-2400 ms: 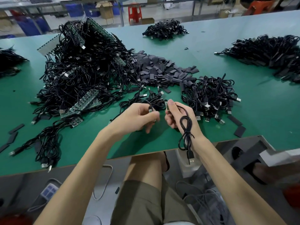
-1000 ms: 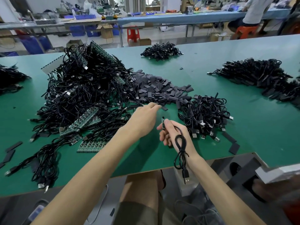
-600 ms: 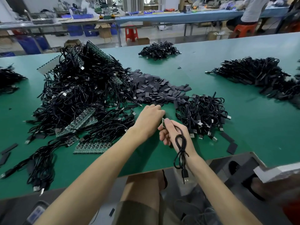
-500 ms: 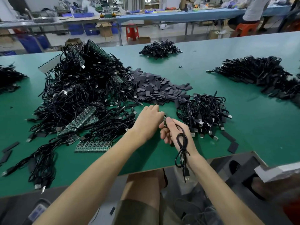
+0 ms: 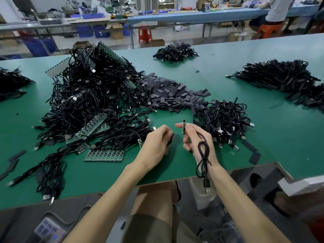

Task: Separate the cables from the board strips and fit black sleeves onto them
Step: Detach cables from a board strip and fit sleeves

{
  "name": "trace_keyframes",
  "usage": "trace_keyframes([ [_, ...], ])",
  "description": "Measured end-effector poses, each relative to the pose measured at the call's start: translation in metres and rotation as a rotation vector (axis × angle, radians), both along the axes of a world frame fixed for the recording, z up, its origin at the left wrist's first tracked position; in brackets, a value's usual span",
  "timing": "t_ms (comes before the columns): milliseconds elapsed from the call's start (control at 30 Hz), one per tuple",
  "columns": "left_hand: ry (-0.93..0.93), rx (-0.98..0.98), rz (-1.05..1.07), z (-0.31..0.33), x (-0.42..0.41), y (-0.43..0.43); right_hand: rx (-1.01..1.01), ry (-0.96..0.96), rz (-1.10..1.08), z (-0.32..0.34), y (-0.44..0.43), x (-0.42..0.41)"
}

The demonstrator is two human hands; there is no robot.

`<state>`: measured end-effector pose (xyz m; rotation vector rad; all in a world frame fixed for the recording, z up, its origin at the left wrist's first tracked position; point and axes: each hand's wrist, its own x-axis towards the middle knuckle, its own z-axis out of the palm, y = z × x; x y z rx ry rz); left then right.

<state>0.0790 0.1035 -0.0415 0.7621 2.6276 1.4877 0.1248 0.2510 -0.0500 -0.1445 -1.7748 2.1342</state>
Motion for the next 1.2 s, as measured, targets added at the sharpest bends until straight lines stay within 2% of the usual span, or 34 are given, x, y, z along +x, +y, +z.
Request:
trace_keyframes([
  [300,-0.089,0.179,-0.066,-0.005,0.000,-0.014,0.034,0.000,0.087,0.000,0.003,0.002],
  [533,-0.066,0.165,-0.091,-0.007,0.000,-0.016,0.059,-0.042,0.067,0.000,0.000,0.006],
  [867,-0.120,0.268,-0.146,-0.009,0.000,-0.018,-0.177,-0.029,0.114,0.004,0.003,0.008],
  [1200,-0.156,0.352,-0.089,-0.013,-0.005,-0.017,0.003,-0.081,0.156,0.001,-0.002,0.007],
])
